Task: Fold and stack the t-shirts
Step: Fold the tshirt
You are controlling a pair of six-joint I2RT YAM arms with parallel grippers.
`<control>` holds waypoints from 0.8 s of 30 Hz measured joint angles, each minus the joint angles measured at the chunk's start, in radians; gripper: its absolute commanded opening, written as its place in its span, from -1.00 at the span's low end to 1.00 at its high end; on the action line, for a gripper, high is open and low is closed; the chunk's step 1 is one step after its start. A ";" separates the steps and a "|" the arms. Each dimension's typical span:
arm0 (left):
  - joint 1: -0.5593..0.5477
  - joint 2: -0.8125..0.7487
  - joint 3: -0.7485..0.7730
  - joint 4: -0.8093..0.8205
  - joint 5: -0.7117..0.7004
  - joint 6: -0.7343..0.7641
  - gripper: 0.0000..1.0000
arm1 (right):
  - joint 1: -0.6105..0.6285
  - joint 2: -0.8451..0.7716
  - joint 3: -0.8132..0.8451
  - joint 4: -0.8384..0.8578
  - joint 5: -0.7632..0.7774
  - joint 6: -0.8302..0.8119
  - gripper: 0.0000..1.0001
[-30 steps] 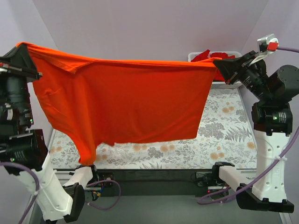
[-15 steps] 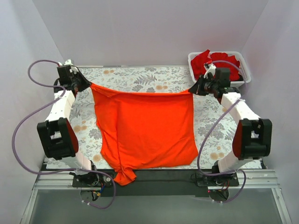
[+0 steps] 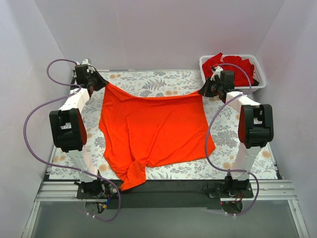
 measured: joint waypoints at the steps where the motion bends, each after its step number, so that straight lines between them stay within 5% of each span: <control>1: -0.002 0.000 0.000 0.004 0.001 -0.009 -1.00 | 0.000 0.011 0.015 0.006 0.005 -0.005 -0.97; 24: -0.095 0.096 0.138 -0.035 -0.095 -0.067 -1.00 | -0.018 0.136 0.180 0.017 0.055 -0.058 -0.97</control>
